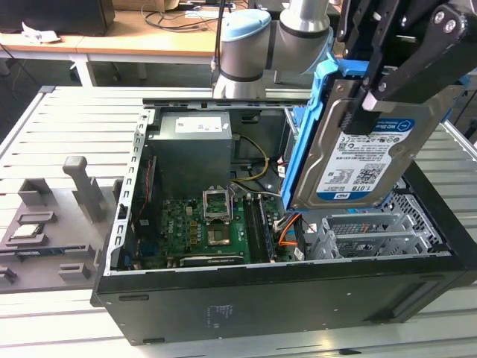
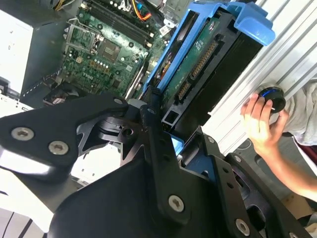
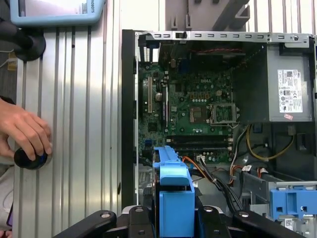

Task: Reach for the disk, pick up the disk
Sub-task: 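Pick up the disk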

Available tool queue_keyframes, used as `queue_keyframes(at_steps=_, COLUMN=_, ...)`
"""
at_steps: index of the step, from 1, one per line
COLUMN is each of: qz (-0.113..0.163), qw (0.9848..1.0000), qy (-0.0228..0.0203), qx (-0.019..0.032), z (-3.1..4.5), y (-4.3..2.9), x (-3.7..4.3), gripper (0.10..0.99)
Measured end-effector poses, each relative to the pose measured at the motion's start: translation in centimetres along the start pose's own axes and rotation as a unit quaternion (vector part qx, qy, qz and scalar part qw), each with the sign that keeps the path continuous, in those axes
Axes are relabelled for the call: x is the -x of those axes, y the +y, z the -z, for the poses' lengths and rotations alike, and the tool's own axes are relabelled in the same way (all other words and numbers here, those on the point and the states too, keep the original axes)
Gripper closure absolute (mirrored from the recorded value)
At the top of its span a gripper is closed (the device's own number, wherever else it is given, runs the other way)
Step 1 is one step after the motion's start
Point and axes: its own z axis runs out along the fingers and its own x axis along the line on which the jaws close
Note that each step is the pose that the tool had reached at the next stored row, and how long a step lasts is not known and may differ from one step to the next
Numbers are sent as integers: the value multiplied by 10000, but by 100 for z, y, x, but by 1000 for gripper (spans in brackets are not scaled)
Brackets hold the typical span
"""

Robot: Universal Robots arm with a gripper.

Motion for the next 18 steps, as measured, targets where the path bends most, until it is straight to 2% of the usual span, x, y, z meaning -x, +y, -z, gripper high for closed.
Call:
queue_keyframes(at_steps=9, qz=0, qw=10000, qy=-1, qx=2, z=14, y=-223, x=-10, gripper=722)
queue_keyframes(at_steps=11, qz=0, qw=10000, qy=-1, qx=3, z=19, y=-307, x=-13, gripper=722)
queue_keyframes(at_steps=18, qz=0, qw=10000, qy=-1, qx=6, z=33, y=-518, x=-21, gripper=722)
